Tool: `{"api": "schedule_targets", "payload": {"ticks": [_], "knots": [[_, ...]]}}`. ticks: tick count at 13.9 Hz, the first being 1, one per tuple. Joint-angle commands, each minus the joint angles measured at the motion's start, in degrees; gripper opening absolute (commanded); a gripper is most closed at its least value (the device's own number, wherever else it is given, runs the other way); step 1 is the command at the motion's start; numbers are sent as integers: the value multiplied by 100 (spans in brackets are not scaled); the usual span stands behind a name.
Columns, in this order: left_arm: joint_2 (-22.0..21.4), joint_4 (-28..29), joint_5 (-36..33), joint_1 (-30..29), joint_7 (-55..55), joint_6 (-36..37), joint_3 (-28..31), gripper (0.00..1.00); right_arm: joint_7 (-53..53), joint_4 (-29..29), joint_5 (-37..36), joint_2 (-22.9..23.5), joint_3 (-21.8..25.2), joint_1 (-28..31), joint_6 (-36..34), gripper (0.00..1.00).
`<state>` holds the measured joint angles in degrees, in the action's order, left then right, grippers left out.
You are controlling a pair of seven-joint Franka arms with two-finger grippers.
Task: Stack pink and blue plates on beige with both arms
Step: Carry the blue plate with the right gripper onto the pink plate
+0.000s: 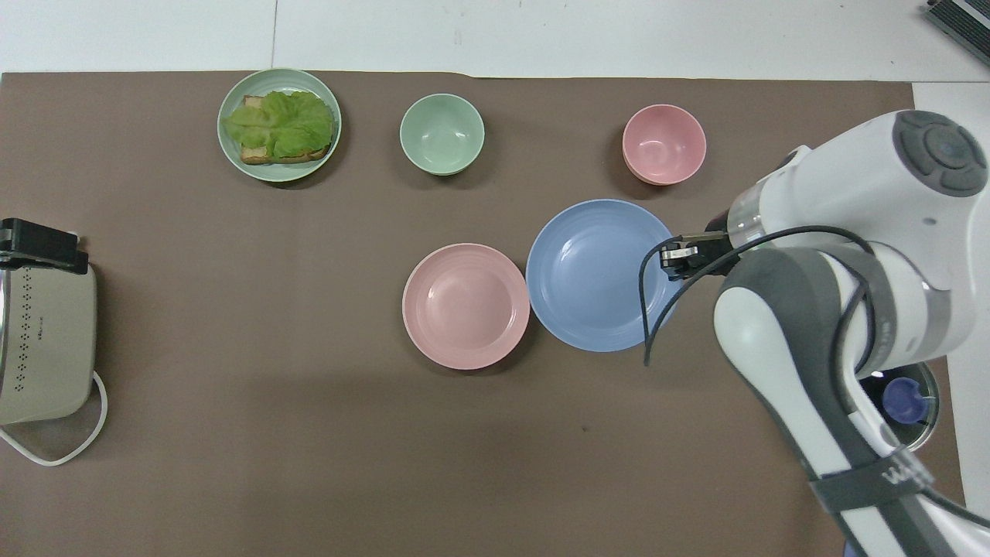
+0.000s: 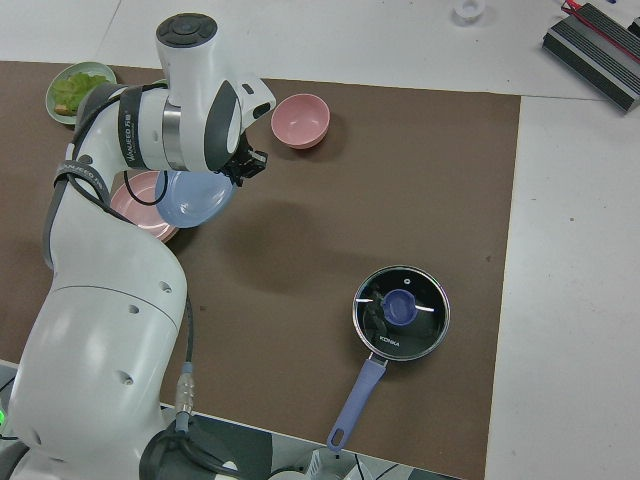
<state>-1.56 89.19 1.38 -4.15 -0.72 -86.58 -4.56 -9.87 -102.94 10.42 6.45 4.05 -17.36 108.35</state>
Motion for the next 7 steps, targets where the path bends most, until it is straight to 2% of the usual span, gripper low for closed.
{"api": "schedule_targets", "payload": {"ticks": [1,5,7], "knots": [[-55,-33,-67,-15,-60,115,-10,100,-882,28,4,119,-18,-468,387,0],[-55,-33,-67,-15,-60,115,-10,100,-1762,37,57,470,-27,-1014,984,0],[-55,-33,-67,-15,-60,115,-10,100,-1878,37,101,637,-36,-1076,1144,0]]}}
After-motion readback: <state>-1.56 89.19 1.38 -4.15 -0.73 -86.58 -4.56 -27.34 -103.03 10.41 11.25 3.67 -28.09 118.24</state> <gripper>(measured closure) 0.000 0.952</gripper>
